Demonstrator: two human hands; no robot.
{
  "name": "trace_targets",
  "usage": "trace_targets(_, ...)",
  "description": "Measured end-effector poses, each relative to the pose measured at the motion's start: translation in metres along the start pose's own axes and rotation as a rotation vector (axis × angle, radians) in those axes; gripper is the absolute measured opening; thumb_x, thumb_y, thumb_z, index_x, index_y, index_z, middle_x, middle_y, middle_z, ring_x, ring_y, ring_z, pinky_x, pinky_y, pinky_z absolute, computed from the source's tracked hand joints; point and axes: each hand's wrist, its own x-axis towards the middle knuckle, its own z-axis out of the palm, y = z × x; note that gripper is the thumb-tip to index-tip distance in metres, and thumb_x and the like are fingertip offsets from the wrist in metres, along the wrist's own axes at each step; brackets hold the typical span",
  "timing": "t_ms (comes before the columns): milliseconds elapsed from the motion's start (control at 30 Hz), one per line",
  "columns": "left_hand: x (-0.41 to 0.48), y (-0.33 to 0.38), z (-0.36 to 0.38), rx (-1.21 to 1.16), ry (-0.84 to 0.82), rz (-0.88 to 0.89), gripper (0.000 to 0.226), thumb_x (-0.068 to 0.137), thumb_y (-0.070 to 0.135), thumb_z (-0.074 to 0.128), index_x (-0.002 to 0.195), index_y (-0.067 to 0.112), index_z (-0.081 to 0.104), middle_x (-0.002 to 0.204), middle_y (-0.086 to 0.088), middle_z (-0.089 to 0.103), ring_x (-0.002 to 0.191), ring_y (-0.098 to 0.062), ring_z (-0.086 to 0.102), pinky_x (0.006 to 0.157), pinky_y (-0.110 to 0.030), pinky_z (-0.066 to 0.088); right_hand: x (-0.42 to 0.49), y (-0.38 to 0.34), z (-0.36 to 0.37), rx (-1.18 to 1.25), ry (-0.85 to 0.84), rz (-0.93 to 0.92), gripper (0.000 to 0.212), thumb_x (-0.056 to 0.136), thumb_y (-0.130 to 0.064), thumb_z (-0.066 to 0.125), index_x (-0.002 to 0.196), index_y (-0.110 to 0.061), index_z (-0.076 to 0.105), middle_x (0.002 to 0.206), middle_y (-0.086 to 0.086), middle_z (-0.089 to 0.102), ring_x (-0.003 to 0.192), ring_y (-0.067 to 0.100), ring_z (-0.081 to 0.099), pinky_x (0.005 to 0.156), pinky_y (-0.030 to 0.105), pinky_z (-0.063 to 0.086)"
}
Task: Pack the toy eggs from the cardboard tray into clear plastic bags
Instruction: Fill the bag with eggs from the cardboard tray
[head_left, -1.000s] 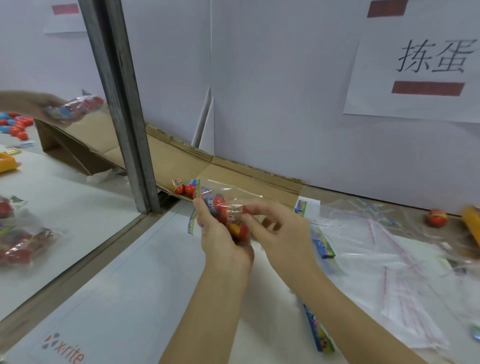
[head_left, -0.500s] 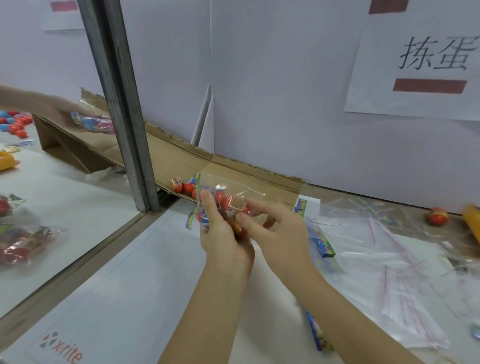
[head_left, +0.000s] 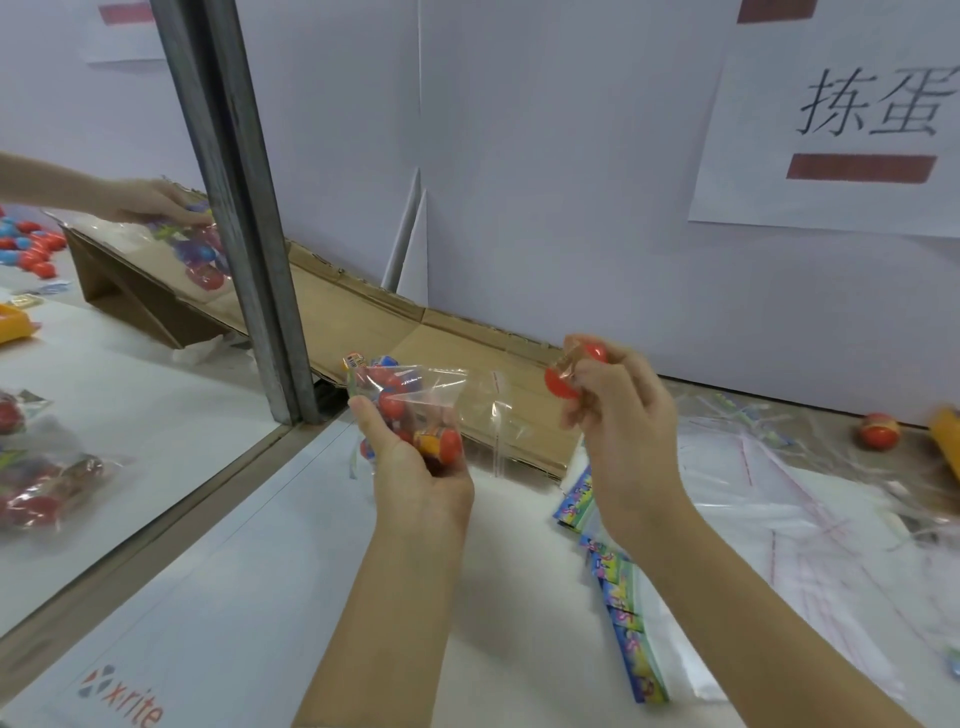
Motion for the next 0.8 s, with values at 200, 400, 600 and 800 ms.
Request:
trace_targets(200,-0.002,-0.002,0.002,-0.042,-0.018,-0.034,0.045,0.077,0.061,0.068,0.099,0.021,0.069,0.105,-0.002,0.075,0.086,-0.016,0.073,0.067,-0.026,0.061,-0.004,-0.006,0.006,0.170,-0.170,0.050,0.023,0.084,-0.032,0.057,0.096,-0.013,0.060,0.083,0.002,0.065,0.076,0.021,0.065,0.059,0.031,0.054)
trace_targets(400,0.000,-0.005,0.000,-0.003,-0.056,-0.035,0.052,0.079,0.062,0.065,0.112,0.021,0.066,0.110,-0.003,0.073,0.096,-0.018,0.070,0.077,-0.028,0.060,-0.005,-0.002,-0.005,-0.632,-0.327,-0.128,0.024,0.086,-0.058,0.056,0.103,-0.042,0.054,0.065,-0.013,0.057,0.064,0.013,0.056,0.059,0.032,0.050)
trace_targets(600,-0.003,-0.014,0.000,0.060,-0.124,-0.014,0.054,0.082,0.063,0.061,0.114,0.019,0.068,0.109,-0.004,0.074,0.096,-0.019,0.072,0.077,-0.028,0.060,-0.006,0.006,-0.008,-0.776,-0.343,-0.041,0.018,0.082,-0.052,0.064,0.086,-0.036,0.058,0.067,-0.009,0.059,0.052,0.003,0.047,0.047,0.018,0.042)
trace_targets(800,-0.005,-0.017,0.000,0.082,-0.161,-0.011,0.052,0.085,0.063,0.056,0.109,0.018,0.068,0.103,-0.008,0.075,0.088,-0.019,0.074,0.073,-0.030,0.061,-0.004,0.004,-0.006,-0.630,-0.334,0.146,0.027,0.085,-0.019,0.068,0.103,-0.039,0.067,0.070,-0.022,0.062,0.052,0.007,0.059,0.041,0.029,0.053)
